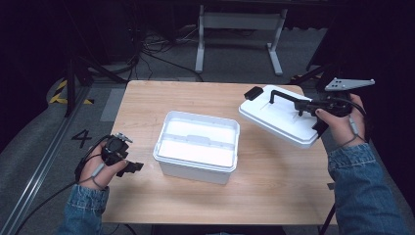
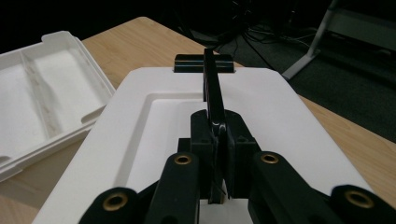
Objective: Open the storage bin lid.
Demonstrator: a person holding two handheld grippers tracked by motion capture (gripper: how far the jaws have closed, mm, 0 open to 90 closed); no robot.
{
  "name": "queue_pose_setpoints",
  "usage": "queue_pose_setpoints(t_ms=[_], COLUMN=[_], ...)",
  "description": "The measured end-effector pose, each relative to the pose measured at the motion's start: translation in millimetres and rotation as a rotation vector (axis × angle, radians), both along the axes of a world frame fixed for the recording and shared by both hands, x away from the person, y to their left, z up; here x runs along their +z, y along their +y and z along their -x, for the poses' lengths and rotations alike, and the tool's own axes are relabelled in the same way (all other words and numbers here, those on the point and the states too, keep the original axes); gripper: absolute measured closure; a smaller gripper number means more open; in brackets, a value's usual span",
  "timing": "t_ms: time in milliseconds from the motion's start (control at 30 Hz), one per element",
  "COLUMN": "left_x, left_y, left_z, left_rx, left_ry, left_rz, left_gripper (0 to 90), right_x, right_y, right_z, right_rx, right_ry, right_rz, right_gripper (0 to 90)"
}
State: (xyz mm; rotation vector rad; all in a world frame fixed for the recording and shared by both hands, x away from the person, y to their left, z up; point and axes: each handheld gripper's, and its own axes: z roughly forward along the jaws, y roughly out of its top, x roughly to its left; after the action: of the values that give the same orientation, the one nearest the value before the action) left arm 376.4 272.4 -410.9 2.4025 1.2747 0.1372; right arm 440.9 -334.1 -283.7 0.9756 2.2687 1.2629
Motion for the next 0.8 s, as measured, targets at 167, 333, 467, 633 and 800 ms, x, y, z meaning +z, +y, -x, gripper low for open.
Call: queue_pose_setpoints(t_ms=[167, 333, 467, 633, 800], left_x=[-1.5, -2.0, -2.7, -3.0, -3.4], left_y=[-2.0, -2.1, -2.4, -2.1, -1.8], left_z=[-0.7, -1.0, -1.2, -1.3, -1.1], left_rx=[-0.007, -0.008, -0.008, -0.011, -0.006], left_ry=[0.006, 0.006, 0.007, 0.009, 0.008], left_rz=[-0.005, -0.006, -0.009, -0.012, -0.006], left_gripper=[23.4, 23.3, 23.2, 23.2, 23.2], right_x=[-11.8, -29.0, -38.0, -50.8, -63.5], right_y=[-3.2, -6.5, -7.6, -9.2, -11.1], right_z=[-4.8, -10.6, -12.9, -14.8, -15.4], right_rx=[-0.024, -0.043, -0.052, -0.063, -0.076], right_ry=[0.025, 0.057, 0.075, 0.094, 0.114], right_rz=[0.013, 0.023, 0.027, 0.028, 0.032], right_gripper=[84.7, 84.7, 84.7, 84.7, 84.6])
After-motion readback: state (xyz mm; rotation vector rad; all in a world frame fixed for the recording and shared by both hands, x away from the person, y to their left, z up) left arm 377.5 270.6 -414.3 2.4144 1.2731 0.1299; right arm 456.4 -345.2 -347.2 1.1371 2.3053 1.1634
